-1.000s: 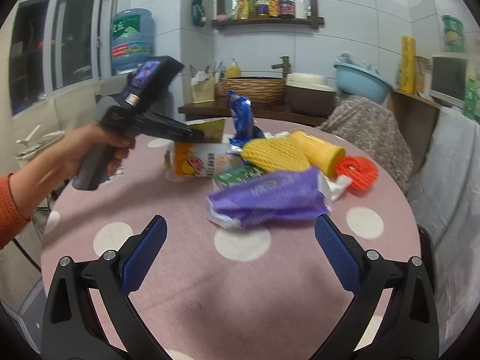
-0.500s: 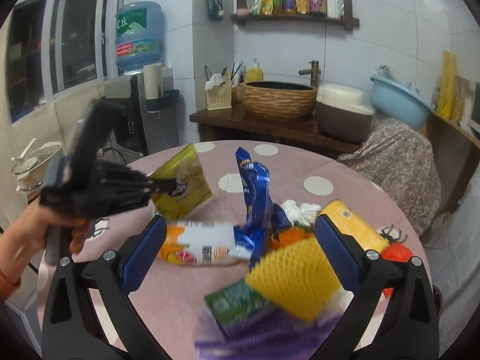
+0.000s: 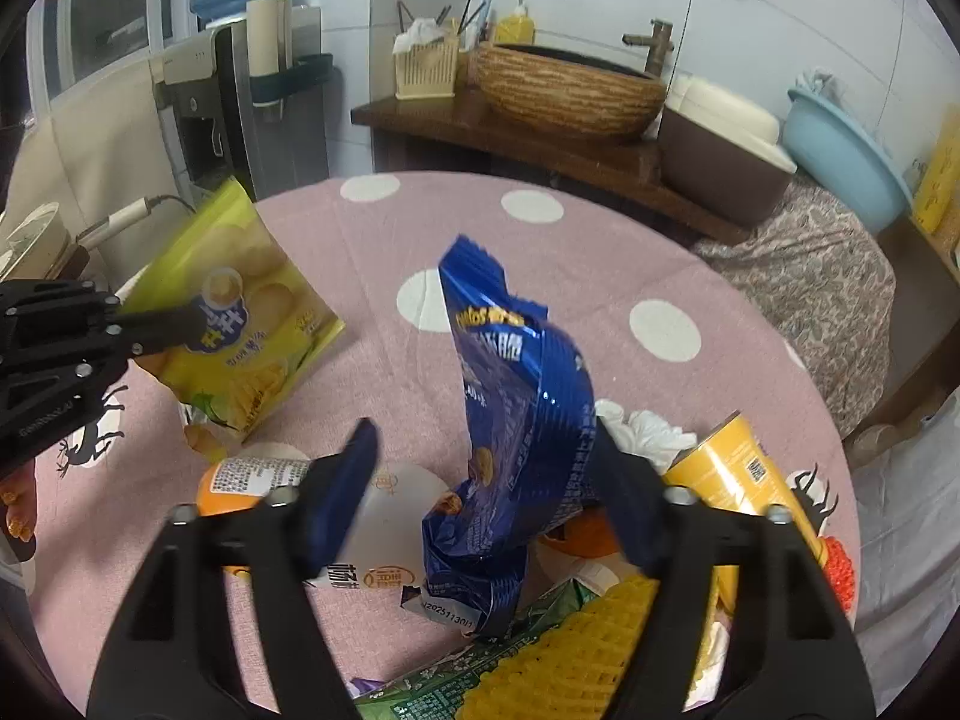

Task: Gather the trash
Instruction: 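Grasp the yellow chip bag with the left tool while the right tool grasps the blue snack bag, then carry both bags over the black trash bin with both tools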

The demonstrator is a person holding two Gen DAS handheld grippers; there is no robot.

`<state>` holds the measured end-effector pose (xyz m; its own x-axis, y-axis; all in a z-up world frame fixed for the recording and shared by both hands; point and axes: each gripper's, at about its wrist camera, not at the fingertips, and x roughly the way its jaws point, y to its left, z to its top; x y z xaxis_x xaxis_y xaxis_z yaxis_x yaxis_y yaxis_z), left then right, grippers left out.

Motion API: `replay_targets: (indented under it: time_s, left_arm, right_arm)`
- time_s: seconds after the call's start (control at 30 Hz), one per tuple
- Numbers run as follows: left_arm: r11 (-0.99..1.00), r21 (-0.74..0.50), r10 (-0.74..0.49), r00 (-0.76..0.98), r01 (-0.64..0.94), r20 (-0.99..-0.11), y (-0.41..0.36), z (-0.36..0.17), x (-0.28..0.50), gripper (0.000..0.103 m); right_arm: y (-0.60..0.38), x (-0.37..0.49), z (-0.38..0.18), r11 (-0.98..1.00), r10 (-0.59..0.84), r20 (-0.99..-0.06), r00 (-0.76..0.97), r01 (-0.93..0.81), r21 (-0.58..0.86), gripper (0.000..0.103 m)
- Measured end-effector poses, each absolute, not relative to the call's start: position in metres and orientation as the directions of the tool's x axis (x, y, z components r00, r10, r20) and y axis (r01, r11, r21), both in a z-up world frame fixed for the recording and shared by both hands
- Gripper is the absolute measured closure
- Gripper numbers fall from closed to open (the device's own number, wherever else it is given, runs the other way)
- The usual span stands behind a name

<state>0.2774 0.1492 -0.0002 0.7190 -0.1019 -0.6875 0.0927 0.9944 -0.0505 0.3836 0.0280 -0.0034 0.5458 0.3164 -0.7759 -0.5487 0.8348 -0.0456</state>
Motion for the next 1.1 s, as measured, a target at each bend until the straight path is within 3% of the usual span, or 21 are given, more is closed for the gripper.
replay_targets:
  time_s: [0.03,0.1,0.13,0.23,0.77,1.1]
  left_arm:
    - [0.994,-0.053,-0.103,0.719,0.092,-0.687,0.150,0.000,0.277,0.100]
    - [0.994,-0.061,-0.109,0.719,0.092,-0.687,0.150,-0.001,0.277,0.100]
    - [0.993,-0.066,-0.113,0.717,0.093,-0.687,0.151,-0.001,0.277,0.100]
    - [0.994,-0.068,-0.113,0.717,0.091,-0.687,0.152,-0.003,0.275,0.100]
    - [0.993,-0.105,-0.114,0.745,0.059,-0.657,0.166,0.006,0.259,0.100]
    - [0.993,-0.105,-0.105,0.811,0.054,-0.575,0.171,0.048,0.220,0.100]
  right_arm:
    - [0.029,0.385,-0.006,0.834,0.315,-0.780,0.541,-0.550,-0.045,0.054]
    - [0.029,0.385,-0.010,0.826,0.315,-0.782,0.538,-0.561,-0.053,0.076]
    - [0.028,0.383,-0.012,0.823,0.319,-0.782,0.536,-0.565,-0.052,0.082]
    - [0.027,0.379,-0.015,0.820,0.334,-0.774,0.538,-0.571,-0.043,0.088]
    - [0.005,0.340,0.020,0.799,0.480,-0.643,0.596,-0.600,0.040,0.092]
    - [-0.018,0.302,0.068,0.768,0.587,-0.522,0.619,-0.629,0.118,0.092]
